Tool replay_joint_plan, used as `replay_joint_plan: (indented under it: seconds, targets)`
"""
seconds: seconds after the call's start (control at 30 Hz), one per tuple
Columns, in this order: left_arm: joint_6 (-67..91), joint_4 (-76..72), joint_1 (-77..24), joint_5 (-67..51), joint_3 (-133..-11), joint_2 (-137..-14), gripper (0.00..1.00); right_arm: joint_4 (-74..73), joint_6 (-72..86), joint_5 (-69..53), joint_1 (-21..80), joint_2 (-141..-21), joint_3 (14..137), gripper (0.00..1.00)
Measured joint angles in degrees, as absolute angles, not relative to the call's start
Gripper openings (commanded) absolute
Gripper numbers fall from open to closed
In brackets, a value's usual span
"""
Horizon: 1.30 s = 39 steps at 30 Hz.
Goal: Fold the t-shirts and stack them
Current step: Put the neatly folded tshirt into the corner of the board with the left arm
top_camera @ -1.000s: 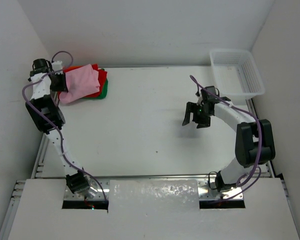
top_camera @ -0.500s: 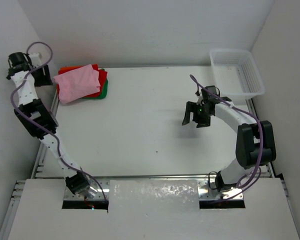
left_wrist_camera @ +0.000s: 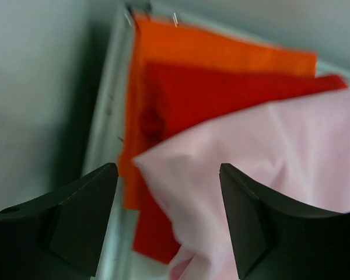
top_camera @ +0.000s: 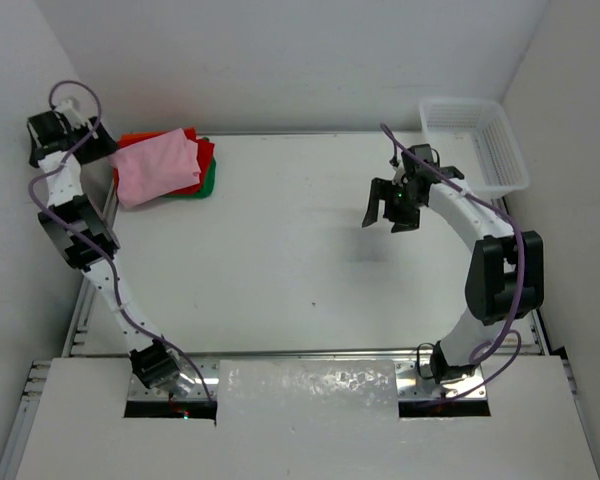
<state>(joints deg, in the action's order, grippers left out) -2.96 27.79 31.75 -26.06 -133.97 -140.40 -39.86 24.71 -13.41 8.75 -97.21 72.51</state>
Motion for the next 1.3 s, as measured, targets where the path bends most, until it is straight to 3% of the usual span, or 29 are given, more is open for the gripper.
replay_joint_plan:
  seconds: [0.1, 0.33, 0.5, 0.63, 0.77, 0.83, 0.97, 1.17, 1.3]
  targets:
    - [-0.99, 27.83, 30.06, -26.63, -131.79, -143.83, 0.7, -40.99, 24.91, -12.91, 8.78, -97.47, 73.71, 0.79]
    - [1.54, 24.97, 28.42, -24.93, -132.11, -144.75, 0.62, -43.64, 25.08, -11.33, 9.08, -97.51, 73.73, 0.79]
    - [2.02, 24.53, 28.49, -24.12, -130.67, -144.73, 0.37, -44.16, 25.08, -10.7, 9.15, -97.58, 73.73, 0.79]
    - [1.65, 24.01, 28.29, -22.28, -129.97, -144.73, 0.37, -44.21, 25.08, -10.72, 9.21, -98.19, 73.76, 0.79]
    - [-1.13, 19.11, 27.46, -20.03, -127.31, -144.09, 0.31, -44.23, 25.08, -10.72, 9.23, -98.72, 73.76, 0.79]
    - [-2.5, 13.74, 26.96, -19.53, -123.2, -142.98, 0.33, -44.23, 25.08, -10.72, 9.23, -98.85, 73.76, 0.79]
    - [-5.39, 5.58, 26.48, -19.49, -118.37, -142.06, 0.46, -44.23, 25.08, -10.76, 9.23, -99.44, 73.76, 0.79]
    - [-9.5, -0.27, 26.33, -16.64, -119.42, -142.06, 0.61, -44.1, 25.08, -11.16, 9.26, -100.55, 73.87, 0.79]
    - [-13.1, -2.22, 26.15, -12.38, -120.01, -141.91, 0.65, -43.92, 25.08, -11.84, 9.26, -101.14, 73.87, 0.79]
